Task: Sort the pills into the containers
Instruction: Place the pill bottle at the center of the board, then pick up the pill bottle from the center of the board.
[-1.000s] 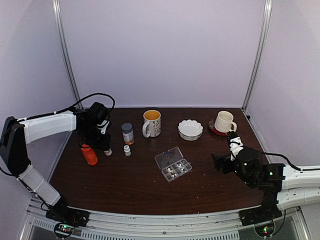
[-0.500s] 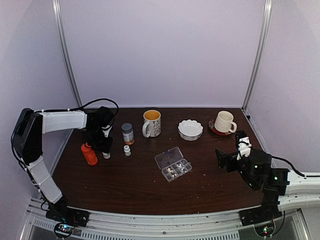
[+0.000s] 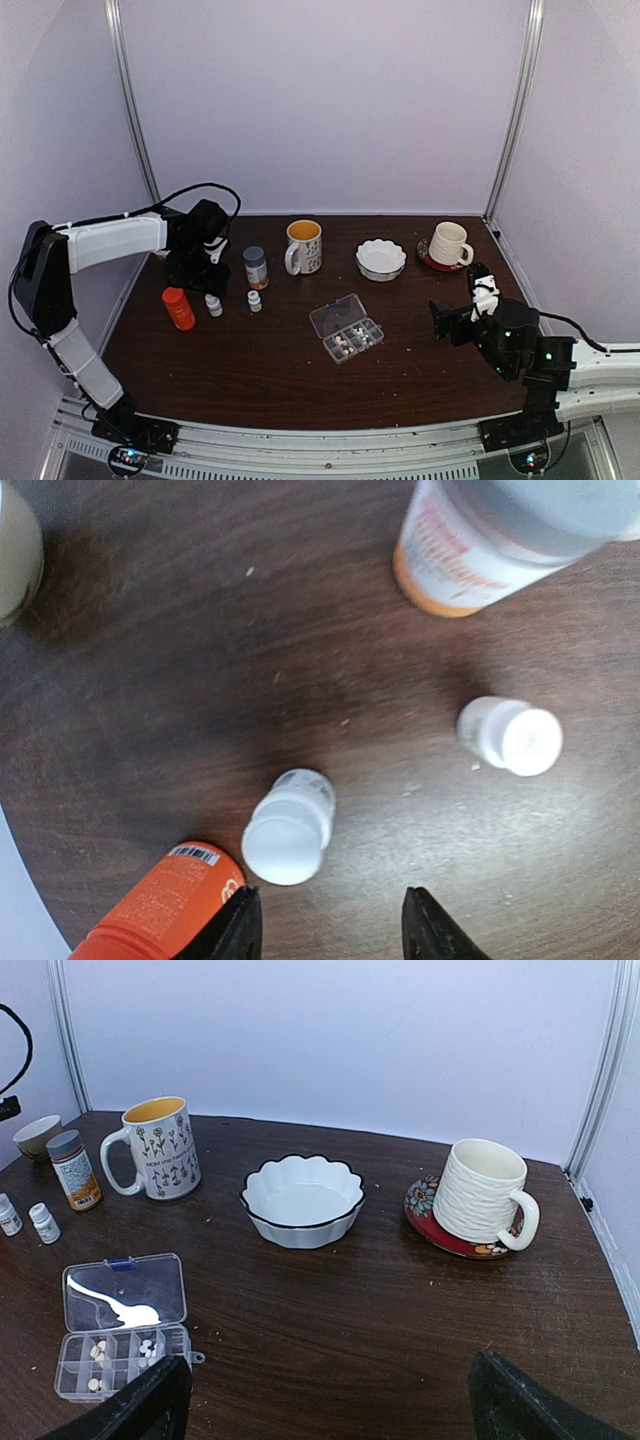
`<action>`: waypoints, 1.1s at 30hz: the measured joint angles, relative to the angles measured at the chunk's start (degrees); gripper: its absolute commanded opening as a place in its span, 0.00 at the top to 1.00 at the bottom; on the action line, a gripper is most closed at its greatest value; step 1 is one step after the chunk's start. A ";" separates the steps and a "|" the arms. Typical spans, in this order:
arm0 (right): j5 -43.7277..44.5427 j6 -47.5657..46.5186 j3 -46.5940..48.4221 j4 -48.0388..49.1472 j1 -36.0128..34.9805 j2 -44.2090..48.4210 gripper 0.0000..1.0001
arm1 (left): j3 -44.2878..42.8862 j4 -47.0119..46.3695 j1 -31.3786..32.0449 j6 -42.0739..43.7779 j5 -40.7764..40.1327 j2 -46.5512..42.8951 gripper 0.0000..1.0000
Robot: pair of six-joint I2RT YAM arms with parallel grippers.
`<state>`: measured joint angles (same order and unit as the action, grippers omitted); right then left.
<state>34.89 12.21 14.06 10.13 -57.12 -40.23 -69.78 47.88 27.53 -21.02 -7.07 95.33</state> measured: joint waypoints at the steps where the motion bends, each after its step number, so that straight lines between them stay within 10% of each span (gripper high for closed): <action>1: -0.02 -0.02 0.00 0.00 0.00 -0.11 0.00 | -0.68 0.17 0.52 -0.13 0.02 -0.15 0.49; 33: -0.61 -0.52 0.00 0.74 0.04 -1.55 0.00 | -12.48 -0.35 6.34 -3.13 4.42 14.10 0.53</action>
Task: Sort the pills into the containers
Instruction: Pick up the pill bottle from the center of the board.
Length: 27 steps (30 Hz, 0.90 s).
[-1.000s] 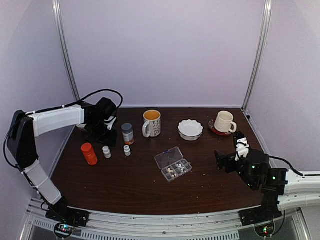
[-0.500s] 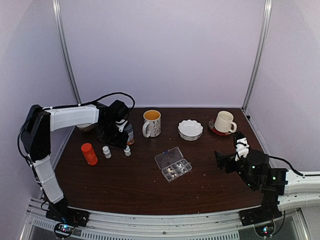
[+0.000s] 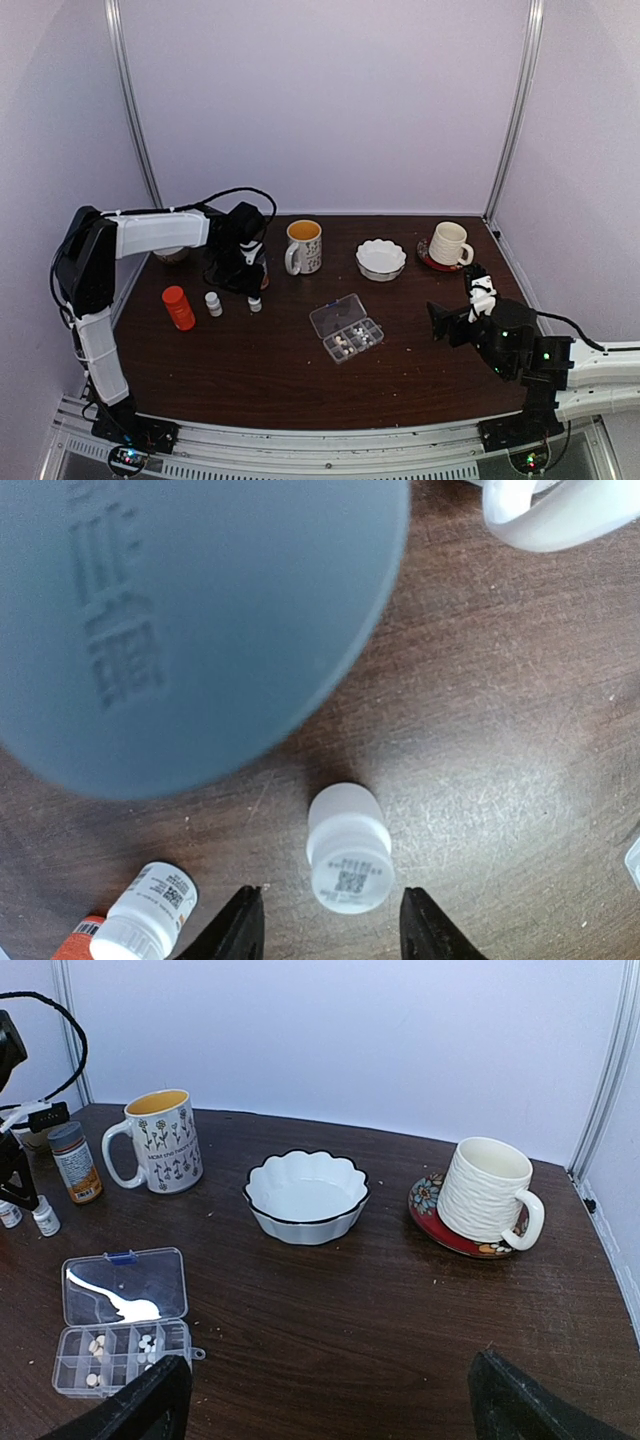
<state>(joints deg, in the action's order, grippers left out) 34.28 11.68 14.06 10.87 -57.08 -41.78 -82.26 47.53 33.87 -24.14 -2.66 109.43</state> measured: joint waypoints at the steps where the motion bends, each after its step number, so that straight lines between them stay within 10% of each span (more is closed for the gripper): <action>1: -0.02 -0.02 0.00 0.11 0.00 0.00 0.00 | -0.11 -0.09 0.00 -0.09 0.00 0.35 0.54; 16: -0.96 -0.92 0.00 0.39 0.00 -0.02 0.00 | -1.18 0.17 0.00 -0.83 -0.74 2.16 0.84; 27: -4.66 -2.25 -0.15 2.29 0.02 -1.33 0.00 | -2.60 0.81 3.13 -0.85 0.76 -0.83 0.88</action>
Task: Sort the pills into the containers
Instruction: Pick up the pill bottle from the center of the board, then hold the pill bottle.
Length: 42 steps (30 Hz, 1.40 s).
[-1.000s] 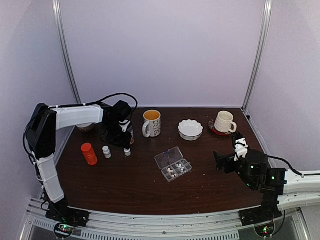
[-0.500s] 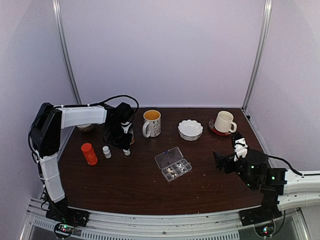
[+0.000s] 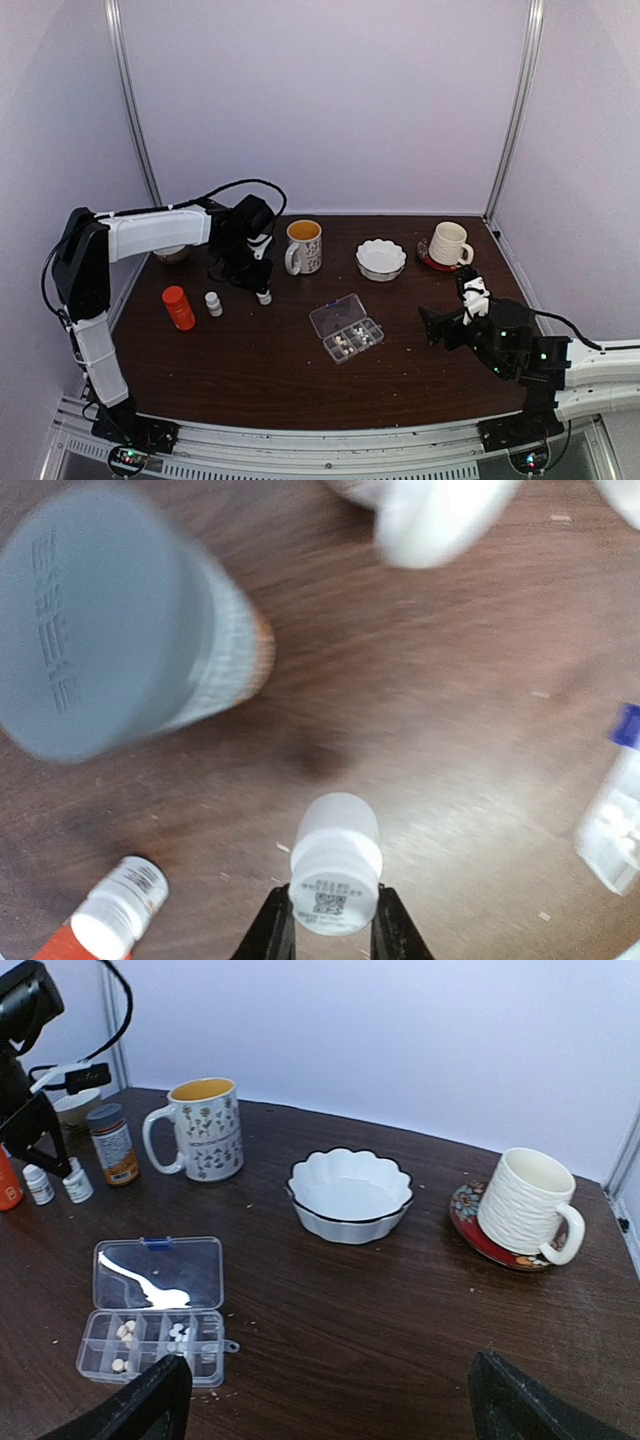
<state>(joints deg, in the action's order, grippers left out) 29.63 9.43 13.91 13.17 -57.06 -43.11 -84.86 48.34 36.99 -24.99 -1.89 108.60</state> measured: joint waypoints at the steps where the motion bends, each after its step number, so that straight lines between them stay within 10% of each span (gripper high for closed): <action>1: -1.66 -0.35 -0.07 0.90 0.00 -0.59 0.00 | 0.09 -0.04 0.94 -0.02 1.05 -1.62 0.88; 9: -15.82 -2.19 -0.24 3.80 0.00 -4.57 0.00 | 3.74 -2.93 6.58 -3.08 10.88 -20.13 0.89; 15: -28.00 3.85 4.72 -0.09 -0.02 0.55 0.18 | 6.43 -8.07 8.96 -5.20 19.89 -29.00 0.89; 24: -44.15 19.82 17.25 6.01 -2.21 -0.92 0.23 | 7.74 -20.90 17.55 -5.55 34.12 -30.77 0.91; 42: -50.53 32.68 26.34 17.33 -10.84 -11.96 0.45 | 9.25 -35.67 24.46 -3.80 37.00 -34.51 0.93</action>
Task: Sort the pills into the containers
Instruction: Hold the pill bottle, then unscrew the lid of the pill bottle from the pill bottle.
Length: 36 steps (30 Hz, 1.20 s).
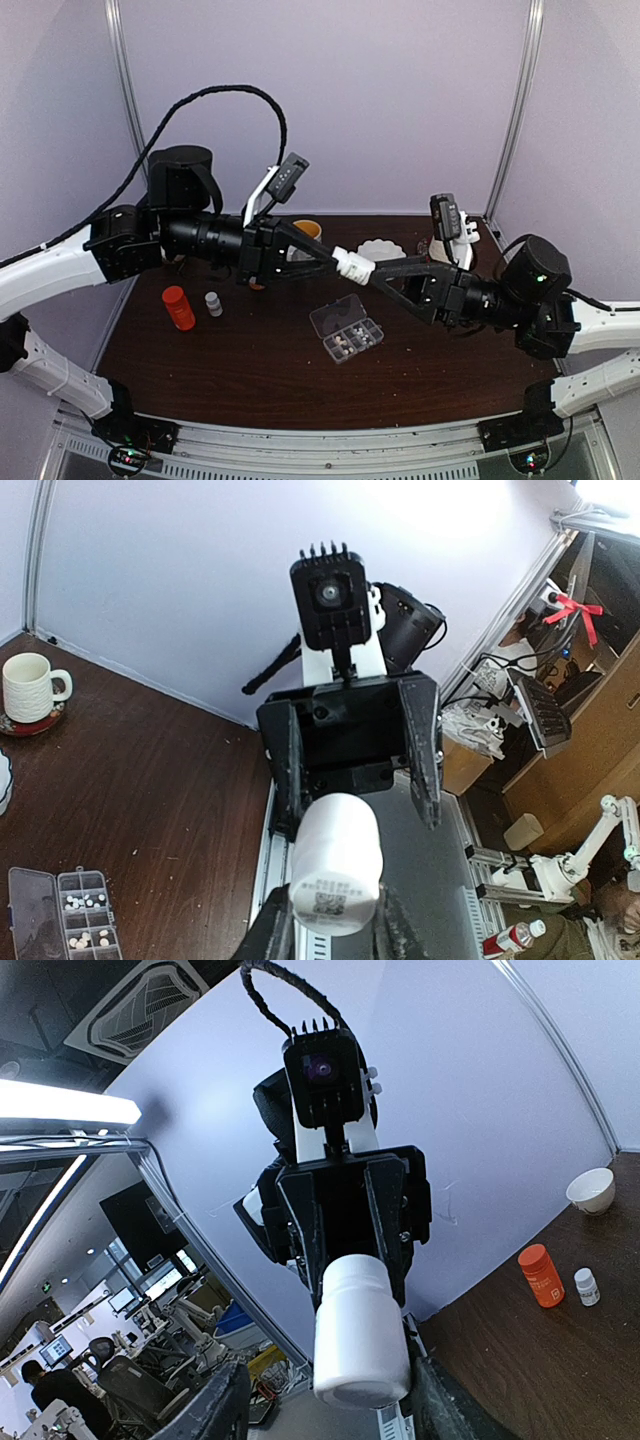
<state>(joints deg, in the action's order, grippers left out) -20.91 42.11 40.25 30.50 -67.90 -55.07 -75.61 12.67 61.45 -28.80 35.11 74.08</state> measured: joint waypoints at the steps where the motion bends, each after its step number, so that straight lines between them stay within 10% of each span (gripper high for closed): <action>1: 0.00 0.20 0.04 0.17 0.00 -0.28 0.46 | 0.04 -0.20 0.02 0.00 -0.07 0.00 0.93; 4: -0.02 0.31 0.72 -0.11 -0.31 -1.25 0.48 | 0.46 -0.63 0.02 0.02 -0.20 -0.07 0.93; 6: 0.04 0.28 1.44 -0.66 -0.57 -1.77 0.71 | 0.63 -0.70 0.02 0.17 -0.20 -0.28 0.93; 16: 0.39 -0.17 3.85 -2.91 -1.05 -3.04 0.84 | 0.76 -0.70 0.07 1.18 -0.55 -0.70 0.95; 36: 2.47 -4.37 4.79 -6.56 -1.55 -3.48 0.88 | 0.68 1.27 0.46 0.26 -2.10 -1.29 0.98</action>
<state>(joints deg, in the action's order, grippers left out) -18.44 37.74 45.04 23.94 -69.45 -58.54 -74.94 13.93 61.91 -28.53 33.01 72.79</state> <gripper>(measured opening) 0.246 0.225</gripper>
